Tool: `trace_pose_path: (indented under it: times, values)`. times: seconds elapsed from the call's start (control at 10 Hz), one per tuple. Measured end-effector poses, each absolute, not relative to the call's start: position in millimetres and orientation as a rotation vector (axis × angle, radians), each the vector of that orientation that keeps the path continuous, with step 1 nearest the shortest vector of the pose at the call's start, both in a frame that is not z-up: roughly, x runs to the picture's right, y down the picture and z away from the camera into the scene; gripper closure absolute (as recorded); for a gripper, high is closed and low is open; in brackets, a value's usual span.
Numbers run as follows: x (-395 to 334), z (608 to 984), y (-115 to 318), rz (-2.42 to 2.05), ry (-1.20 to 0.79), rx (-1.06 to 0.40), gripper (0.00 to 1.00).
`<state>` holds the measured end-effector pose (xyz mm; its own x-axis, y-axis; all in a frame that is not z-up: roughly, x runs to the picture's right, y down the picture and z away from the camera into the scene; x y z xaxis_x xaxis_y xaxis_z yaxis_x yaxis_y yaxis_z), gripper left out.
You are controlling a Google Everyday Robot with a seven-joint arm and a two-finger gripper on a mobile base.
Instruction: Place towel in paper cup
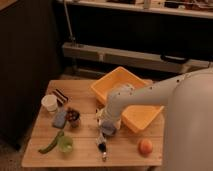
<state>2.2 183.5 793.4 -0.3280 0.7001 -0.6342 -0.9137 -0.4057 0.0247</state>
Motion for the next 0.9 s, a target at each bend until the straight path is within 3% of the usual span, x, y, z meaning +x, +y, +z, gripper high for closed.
trace_pose_path:
  times: [0.1,0.8,0.9]
  values:
    - [1.0,797.8,186.3,1.903,0.474,-0.664,0.27]
    - [-9.6,814.7,198.8,1.937,0.590,-0.709,0.96]
    - [-8.6,813.6,198.8,1.950,0.597,-0.712,1.00]
